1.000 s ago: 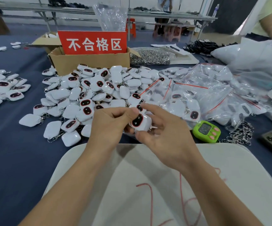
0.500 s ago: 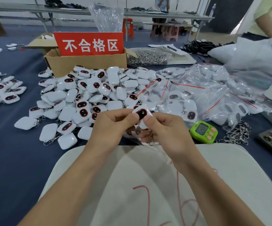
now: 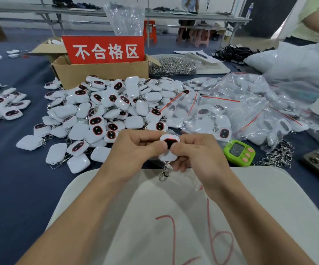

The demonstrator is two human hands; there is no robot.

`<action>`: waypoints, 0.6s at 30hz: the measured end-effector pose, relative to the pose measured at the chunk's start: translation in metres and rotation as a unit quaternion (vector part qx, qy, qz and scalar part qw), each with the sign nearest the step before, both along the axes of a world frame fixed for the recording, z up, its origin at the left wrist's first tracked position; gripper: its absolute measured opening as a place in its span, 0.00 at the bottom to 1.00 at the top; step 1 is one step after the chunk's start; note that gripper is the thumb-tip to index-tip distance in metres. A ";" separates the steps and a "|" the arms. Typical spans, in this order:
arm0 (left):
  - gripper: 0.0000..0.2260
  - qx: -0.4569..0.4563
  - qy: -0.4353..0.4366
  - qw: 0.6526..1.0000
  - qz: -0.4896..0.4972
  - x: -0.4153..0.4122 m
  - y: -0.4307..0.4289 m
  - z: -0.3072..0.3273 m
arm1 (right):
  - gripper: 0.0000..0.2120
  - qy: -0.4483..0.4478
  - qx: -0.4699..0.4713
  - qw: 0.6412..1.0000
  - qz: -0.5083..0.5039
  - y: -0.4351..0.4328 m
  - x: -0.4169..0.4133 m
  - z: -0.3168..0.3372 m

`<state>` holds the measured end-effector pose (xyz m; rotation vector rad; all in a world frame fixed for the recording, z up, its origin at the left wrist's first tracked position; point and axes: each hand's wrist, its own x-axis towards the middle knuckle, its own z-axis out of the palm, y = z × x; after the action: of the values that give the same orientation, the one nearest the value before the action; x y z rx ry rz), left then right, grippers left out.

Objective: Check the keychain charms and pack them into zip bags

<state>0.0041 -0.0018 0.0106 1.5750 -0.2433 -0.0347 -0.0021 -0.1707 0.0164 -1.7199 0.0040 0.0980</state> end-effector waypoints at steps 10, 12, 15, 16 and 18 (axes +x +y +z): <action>0.12 0.004 0.002 1.000 0.024 -0.001 0.000 -0.001 | 0.06 -0.017 0.018 0.999 0.032 0.003 -0.003 0.002; 0.12 0.013 -0.002 0.999 0.049 0.000 -0.001 -0.001 | 0.07 -0.025 0.018 0.999 0.041 0.006 -0.004 0.002; 0.08 0.005 0.002 0.996 0.089 0.001 -0.006 -0.002 | 0.08 -0.037 0.015 0.998 0.050 0.007 -0.003 0.001; 0.06 0.002 0.002 0.996 0.094 0.002 -0.006 -0.003 | 0.08 -0.038 0.013 0.998 0.050 0.006 -0.003 0.001; 0.04 0.002 0.007 0.997 0.082 0.004 -0.006 -0.005 | 0.05 -0.041 0.006 0.998 0.051 0.005 -0.002 -0.001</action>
<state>0.0077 -0.0077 0.0059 1.5939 -0.1026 0.0828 -0.0041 -0.1659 0.0154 -1.7105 -0.1449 0.1020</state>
